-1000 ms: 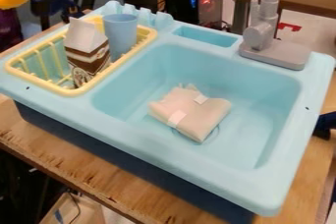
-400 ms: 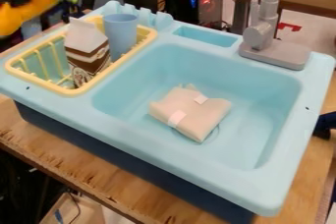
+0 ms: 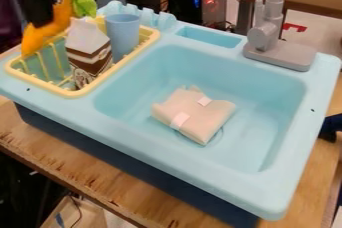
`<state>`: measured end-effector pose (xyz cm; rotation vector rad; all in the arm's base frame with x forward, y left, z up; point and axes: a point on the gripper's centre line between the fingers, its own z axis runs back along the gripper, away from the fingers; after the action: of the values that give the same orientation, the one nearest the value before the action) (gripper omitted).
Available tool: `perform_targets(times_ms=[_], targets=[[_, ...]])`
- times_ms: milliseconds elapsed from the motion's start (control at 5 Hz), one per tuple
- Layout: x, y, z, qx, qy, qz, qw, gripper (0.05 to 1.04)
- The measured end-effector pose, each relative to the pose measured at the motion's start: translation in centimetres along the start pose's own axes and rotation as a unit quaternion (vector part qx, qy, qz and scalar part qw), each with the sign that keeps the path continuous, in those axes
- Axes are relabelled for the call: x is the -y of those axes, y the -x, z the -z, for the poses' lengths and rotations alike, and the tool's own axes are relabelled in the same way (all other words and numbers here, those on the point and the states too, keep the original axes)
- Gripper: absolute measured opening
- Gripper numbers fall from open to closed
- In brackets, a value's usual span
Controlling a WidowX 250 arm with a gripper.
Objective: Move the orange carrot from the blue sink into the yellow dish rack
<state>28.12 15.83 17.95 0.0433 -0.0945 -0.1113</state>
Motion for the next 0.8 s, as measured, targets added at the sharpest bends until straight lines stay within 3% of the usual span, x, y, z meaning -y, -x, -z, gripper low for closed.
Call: perform_targets(times_ms=[400,600,800], targets=[[-0.43,-0.59,1.50,-0.020,0.015,-0.004,0.9997,0.105],[-0.26,-0.84,1.50,-0.012,0.021,0.000,0.9997,0.142],[0.17,-1.24,1.49,-0.001,0.032,0.005,0.9995,0.348]])
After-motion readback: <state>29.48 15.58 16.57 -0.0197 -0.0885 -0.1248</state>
